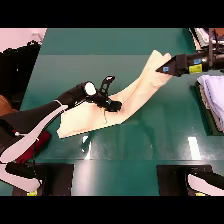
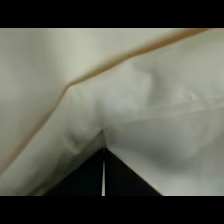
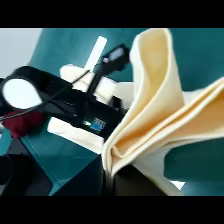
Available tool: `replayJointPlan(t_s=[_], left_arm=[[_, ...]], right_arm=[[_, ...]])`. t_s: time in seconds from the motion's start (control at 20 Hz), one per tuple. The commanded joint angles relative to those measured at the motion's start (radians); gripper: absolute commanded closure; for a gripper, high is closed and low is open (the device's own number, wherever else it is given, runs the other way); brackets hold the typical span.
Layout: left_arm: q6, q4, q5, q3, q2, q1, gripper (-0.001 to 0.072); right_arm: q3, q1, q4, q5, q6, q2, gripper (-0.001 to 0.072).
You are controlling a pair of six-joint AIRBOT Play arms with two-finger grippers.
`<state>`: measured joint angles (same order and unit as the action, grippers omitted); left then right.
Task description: Fold the shirts.
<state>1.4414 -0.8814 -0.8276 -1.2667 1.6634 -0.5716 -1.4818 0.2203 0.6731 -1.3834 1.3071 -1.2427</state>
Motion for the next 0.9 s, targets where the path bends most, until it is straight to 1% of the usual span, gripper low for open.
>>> replayJointPlan(t_s=[0.0,0.1,0.2,0.35,0.45,0.55,0.65,0.75,0.8,0.85], left_arm=[[-0.001,-0.001,0.016,-0.004,0.005,-0.003,0.0685],[-0.001,-0.002,-0.002,-0.005,-0.008,0.014,0.0686],[0.001,-0.002,-0.021,-0.005,-0.063,0.067,0.0685],[-0.002,-0.019,-0.044,-0.005,-0.208,0.211,0.0685],[-0.011,-0.070,-0.060,-0.005,-0.327,0.334,0.0684],[-0.010,-0.145,-0.067,-0.005,-0.444,0.452,0.0684],[-0.010,-0.214,-0.067,-0.005,-0.544,0.553,0.0684],[-0.010,-0.242,-0.069,-0.005,-0.612,0.642,0.0684],[-0.009,-0.241,-0.074,-0.005,-0.633,0.679,0.0684],[-0.009,-0.241,-0.090,-0.006,-0.644,0.711,0.0684]], right_arm=[[-0.033,0.103,-0.018,0.071,0.015,0.002,0.0699],[-0.033,0.145,-0.026,0.108,0.014,0.000,0.0699],[-0.032,0.184,-0.026,0.146,0.013,-0.001,0.0699],[-0.033,0.262,-0.027,0.202,0.013,-0.016,0.0699],[-0.033,0.354,-0.029,0.246,0.013,-0.056,0.0699],[-0.033,0.480,-0.028,0.335,0.008,-0.115,0.0698],[-0.033,0.613,-0.027,0.457,0.007,-0.194,0.0698],[-0.033,0.724,-0.027,0.571,-0.021,-0.285,0.0697],[-0.033,0.766,-0.027,0.637,-0.026,-0.331,0.0673],[-0.033,0.797,-0.027,0.684,-0.034,-0.367,0.0545]])
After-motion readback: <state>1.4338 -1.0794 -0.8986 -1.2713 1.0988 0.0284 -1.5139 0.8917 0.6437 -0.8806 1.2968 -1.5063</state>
